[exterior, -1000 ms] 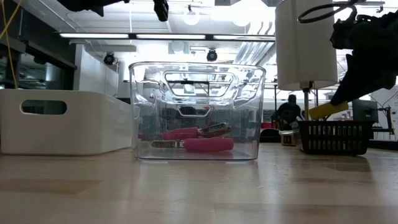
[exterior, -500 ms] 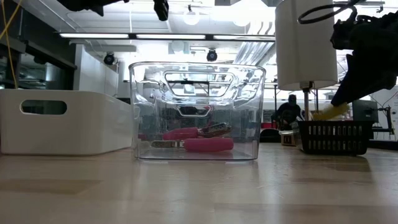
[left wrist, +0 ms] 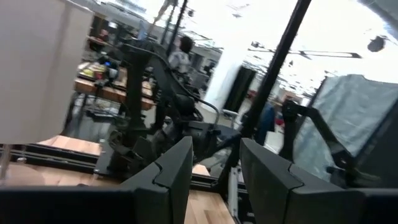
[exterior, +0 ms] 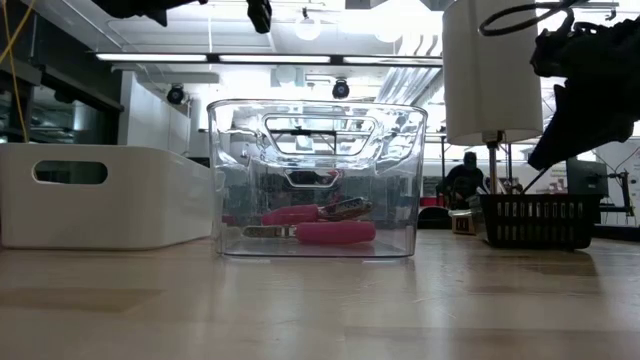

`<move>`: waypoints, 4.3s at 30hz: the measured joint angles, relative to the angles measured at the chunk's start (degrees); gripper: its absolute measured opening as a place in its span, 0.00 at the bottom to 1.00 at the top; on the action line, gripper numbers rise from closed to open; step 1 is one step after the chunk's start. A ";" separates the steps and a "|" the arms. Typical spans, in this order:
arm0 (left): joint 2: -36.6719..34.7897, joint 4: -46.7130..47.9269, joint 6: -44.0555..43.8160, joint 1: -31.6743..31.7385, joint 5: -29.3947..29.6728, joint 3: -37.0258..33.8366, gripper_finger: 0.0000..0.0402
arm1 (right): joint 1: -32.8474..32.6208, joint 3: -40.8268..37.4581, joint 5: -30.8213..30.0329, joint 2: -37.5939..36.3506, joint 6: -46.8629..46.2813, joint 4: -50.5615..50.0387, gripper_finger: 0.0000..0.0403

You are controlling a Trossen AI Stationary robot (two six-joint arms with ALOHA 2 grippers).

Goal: Pick & Place School Supplies
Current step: Return to Home Position

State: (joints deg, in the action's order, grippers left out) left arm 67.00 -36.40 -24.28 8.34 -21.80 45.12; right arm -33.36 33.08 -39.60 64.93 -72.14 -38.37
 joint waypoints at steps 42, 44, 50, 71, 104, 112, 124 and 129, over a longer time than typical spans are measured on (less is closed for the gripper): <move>-8.15 33.60 6.04 0.03 -22.80 -0.02 0.33 | -0.60 -0.02 -0.31 -0.26 21.29 22.52 0.18; -8.31 33.41 7.37 -0.55 -23.49 -0.23 0.33 | -1.74 -0.02 -1.83 -0.77 20.53 21.93 0.18; -10.82 33.94 9.38 -1.69 -21.79 -3.25 0.33 | -5.23 -0.02 -4.40 -3.14 17.33 19.17 0.18; -29.31 29.46 4.43 -4.38 -13.81 -18.80 0.33 | -9.77 -24.90 3.68 -21.90 36.52 65.98 0.18; -29.16 29.49 4.34 -7.04 -9.38 -18.78 0.33 | 2.36 -29.11 17.05 -44.76 39.74 46.59 0.18; -29.16 29.49 4.34 -7.04 -9.38 -18.78 0.33 | 2.36 -29.38 17.05 -45.75 37.74 43.71 0.18; -29.15 29.49 4.34 -7.04 -9.40 -18.78 0.33 | 1.45 -32.57 17.51 -45.88 33.73 42.65 0.18; -29.14 29.49 4.34 -7.04 -9.40 -18.78 0.33 | 1.13 -32.57 19.53 -45.26 33.47 42.27 0.18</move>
State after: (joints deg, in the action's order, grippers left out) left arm 37.87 -6.92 -19.94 1.30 -31.20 26.35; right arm -32.23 0.51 -20.07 19.67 -38.67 3.90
